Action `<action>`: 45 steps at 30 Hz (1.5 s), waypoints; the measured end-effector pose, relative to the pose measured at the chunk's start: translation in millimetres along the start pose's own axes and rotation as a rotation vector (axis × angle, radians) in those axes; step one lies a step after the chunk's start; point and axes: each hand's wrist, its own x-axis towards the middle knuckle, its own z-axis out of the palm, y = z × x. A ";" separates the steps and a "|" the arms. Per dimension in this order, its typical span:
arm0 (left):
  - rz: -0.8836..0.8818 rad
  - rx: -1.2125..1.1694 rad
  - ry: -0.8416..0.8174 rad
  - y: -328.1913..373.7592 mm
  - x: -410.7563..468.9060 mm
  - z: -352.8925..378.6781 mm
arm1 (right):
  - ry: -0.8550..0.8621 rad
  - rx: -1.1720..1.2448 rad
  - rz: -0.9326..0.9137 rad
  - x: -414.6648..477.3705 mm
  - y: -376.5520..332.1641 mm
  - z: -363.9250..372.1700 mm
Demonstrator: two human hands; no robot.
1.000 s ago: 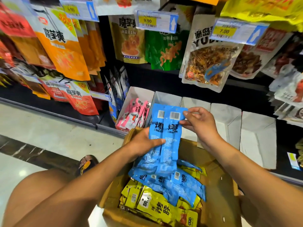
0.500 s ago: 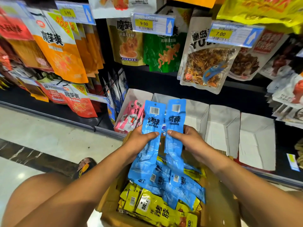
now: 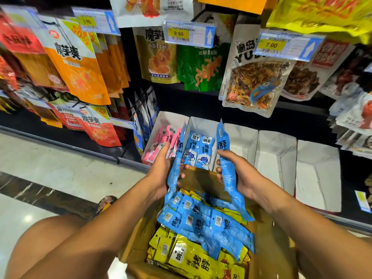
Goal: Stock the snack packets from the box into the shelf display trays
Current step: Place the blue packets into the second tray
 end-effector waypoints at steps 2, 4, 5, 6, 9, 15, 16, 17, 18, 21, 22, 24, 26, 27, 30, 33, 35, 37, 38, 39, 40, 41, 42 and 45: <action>0.026 0.059 0.035 -1.4 2.8 -1.1 | -0.016 -0.019 -0.023 0.6 0.6 -0.1; 0.060 0.160 0.081 -2.9 3.8 -1.1 | -0.015 0.001 -0.058 2.2 2.6 -1.2; 0.085 0.208 0.121 -4.3 6.4 -2.0 | -0.026 0.027 -0.068 2.8 3.6 -1.5; 0.109 0.239 0.150 -5.8 9.4 -3.3 | -0.030 0.057 -0.075 3.0 3.9 -1.1; 0.163 0.261 0.189 -13.5 20.3 -6.8 | -0.006 0.088 -0.116 4.7 5.3 2.1; 0.188 0.233 0.127 -16.1 20.0 -0.5 | -0.008 -0.079 -0.236 6.5 13.8 7.8; 0.192 0.217 0.090 -15.6 18.0 1.4 | 0.002 -0.088 -0.238 7.2 16.6 9.2; 0.200 0.218 0.050 -16.3 17.2 2.1 | 0.022 -0.096 -0.241 8.0 19.6 11.9; 0.210 0.237 0.009 -17.5 16.6 1.7 | 0.046 -0.103 -0.246 8.3 21.9 14.4; 0.228 0.336 -0.017 -21.0 15.7 0.6 | 0.096 -0.079 -0.259 9.6 27.3 20.6; 0.232 0.353 0.005 -21.0 16.8 -0.2 | 0.098 -0.077 -0.252 11.1 28.9 20.1; 0.236 0.343 0.036 -18.5 17.4 -0.5 | 0.092 -0.078 -0.217 13.0 31.9 20.0; 0.237 0.320 0.056 -14.3 17.1 -0.6 | 0.098 -0.123 -0.172 15.7 35.4 18.9; 0.240 0.313 0.066 -12.3 16.2 0.0 | 0.109 -0.169 -0.157 15.6 36.4 19.4; 0.263 0.354 0.123 -5.0 14.9 0.6 | 0.173 -0.321 -0.151 15.5 33.3 16.7; 0.272 0.387 0.225 5.8 16.0 -3.3 | 0.201 -0.333 -0.123 28.4 18.6 7.6; 0.271 0.398 0.268 12.5 15.6 -8.5 | 0.229 -0.311 -0.116 46.4 5.5 1.0; 0.279 0.414 0.300 17.4 15.8 -14.5 | 0.282 -0.311 -0.110 68.8 -9.0 -3.6; 0.296 0.408 0.299 20.2 15.2 -16.9 | 0.309 -0.320 -0.107 81.6 -15.4 -5.3; 0.313 0.401 0.298 22.4 16.3 -19.4 | 0.331 -0.334 -0.101 94.2 -21.1 -5.5; 0.326 0.400 0.290 26.6 15.1 -21.0 | 0.351 -0.345 -0.099 107.7 -24.7 -5.7; 0.332 0.396 0.287 30.5 16.1 -23.6 | 0.371 -0.355 -0.094 122.4 -26.5 -5.1; 0.332 0.390 0.292 34.7 16.3 -26.4 | 0.391 -0.369 -0.089 137.3 -26.4 -4.4; 0.336 0.332 0.301 46.5 16.4 -34.9 | 0.435 -0.431 -0.064 180.5 -21.0 0.6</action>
